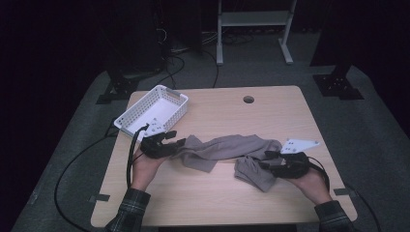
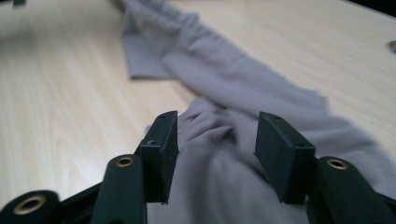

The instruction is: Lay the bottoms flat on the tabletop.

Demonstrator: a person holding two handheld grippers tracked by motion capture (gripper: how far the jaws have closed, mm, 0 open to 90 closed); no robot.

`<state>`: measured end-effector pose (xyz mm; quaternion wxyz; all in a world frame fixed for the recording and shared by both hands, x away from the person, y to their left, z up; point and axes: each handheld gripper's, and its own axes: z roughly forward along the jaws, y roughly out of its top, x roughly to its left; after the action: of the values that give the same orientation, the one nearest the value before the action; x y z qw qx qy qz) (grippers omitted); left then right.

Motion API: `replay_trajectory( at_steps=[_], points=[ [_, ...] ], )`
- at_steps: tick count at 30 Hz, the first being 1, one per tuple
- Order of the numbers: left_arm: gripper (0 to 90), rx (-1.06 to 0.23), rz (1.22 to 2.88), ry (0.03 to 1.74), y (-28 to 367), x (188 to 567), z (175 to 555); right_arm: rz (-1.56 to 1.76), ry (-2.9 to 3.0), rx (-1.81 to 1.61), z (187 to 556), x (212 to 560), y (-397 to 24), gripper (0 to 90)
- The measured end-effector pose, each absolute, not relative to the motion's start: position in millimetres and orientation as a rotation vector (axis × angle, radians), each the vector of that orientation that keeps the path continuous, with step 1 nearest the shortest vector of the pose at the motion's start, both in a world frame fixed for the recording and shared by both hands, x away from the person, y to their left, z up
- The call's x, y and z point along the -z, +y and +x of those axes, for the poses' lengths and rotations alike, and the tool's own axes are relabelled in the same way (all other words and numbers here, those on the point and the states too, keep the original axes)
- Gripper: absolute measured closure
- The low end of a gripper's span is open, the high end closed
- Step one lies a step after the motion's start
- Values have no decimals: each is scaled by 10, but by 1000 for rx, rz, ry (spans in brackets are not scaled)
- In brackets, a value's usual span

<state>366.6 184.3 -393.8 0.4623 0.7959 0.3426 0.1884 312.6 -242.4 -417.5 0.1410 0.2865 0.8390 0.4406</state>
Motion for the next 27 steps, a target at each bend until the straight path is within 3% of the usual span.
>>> replay_trajectory(
  at_steps=[8,12,13,15,17,18,27],
  points=[
    [574,-440,2137,843,1601,4245,3804,767,2573,-1174,3035,4414,-2345,406],
    [610,-420,2232,842,1493,4377,3848,742,2626,-1039,3063,4559,-2271,445],
    [623,-412,2270,837,1462,4410,3853,767,2655,-988,3101,4628,-2260,586],
    [624,-411,2308,824,1427,4459,3853,777,2662,-993,3108,4641,-2263,625],
    [643,-390,2346,819,1395,4515,3846,795,2665,-1008,3121,4643,-2273,771],
    [657,-380,2357,814,1387,4535,3844,790,2662,-998,3121,4634,-2276,799],
    [749,-241,2408,748,1335,4536,3716,825,2591,-1140,3169,4458,-2374,811]
  ],
)
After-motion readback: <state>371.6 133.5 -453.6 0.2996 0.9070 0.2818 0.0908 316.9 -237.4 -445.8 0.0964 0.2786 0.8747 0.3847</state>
